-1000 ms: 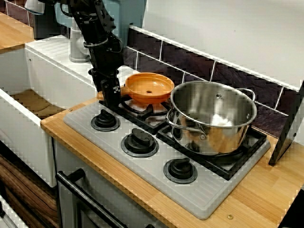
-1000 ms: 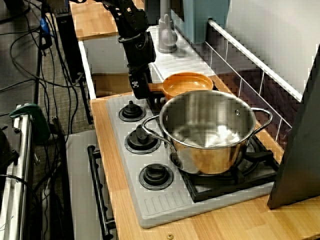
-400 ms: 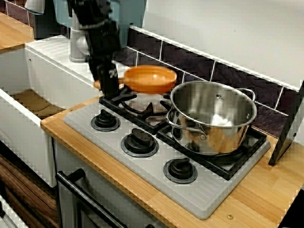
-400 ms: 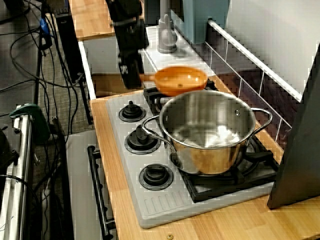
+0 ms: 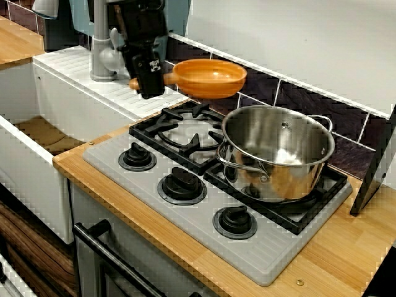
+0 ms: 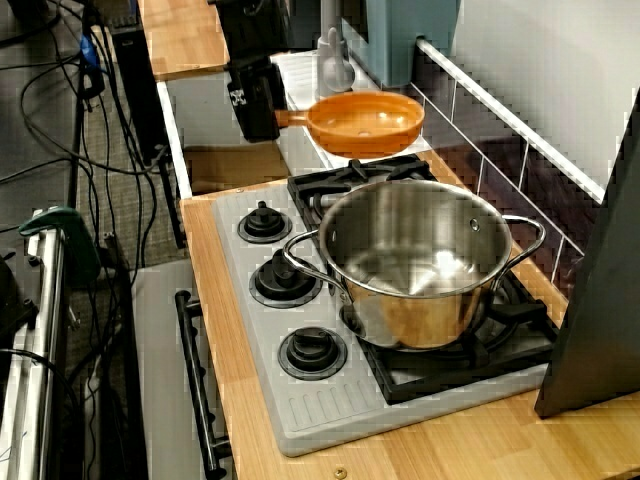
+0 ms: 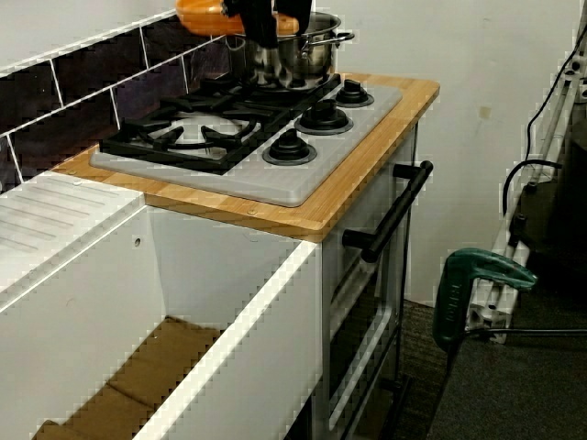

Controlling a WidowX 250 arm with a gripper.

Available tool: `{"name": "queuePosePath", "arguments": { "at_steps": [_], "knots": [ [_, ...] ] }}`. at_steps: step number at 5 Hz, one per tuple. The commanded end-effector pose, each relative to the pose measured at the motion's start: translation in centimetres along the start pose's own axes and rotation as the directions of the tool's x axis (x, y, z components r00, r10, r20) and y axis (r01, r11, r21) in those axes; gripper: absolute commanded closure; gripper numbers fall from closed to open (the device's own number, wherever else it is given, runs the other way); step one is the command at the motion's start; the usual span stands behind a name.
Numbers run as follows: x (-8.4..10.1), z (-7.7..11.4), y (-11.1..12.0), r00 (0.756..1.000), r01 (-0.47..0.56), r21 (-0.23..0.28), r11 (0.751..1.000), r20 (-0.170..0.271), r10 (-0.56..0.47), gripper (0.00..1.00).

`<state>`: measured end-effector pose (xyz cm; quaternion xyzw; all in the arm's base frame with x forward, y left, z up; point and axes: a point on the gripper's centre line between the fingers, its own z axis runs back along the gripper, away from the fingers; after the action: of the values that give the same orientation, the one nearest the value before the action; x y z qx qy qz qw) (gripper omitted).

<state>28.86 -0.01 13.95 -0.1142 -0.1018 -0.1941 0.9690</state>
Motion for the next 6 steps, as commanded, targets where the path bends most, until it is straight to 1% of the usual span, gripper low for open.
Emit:
{"name": "queuePosePath", "arguments": {
  "at_steps": [1,2,3,4,5,6],
  "knots": [
    [3.1,2.0,-1.6,0.994,0.048,0.216,0.975,0.087,-0.068,1.0],
    [4.2,2.4,-2.5,0.991,0.056,0.297,0.953,0.1,-0.089,1.0],
    [5.0,2.3,-3.5,0.985,0.069,0.357,0.932,0.121,-0.119,1.0],
    [5.7,2.4,-4.4,0.978,0.083,0.408,0.909,0.141,-0.152,1.0],
    [6.0,2.7,-5.0,0.969,0.111,0.453,0.885,0.148,-0.197,1.0],
    [5.7,2.7,-5.5,0.944,0.168,0.518,0.839,0.161,-0.289,1.0]
  ]
}}
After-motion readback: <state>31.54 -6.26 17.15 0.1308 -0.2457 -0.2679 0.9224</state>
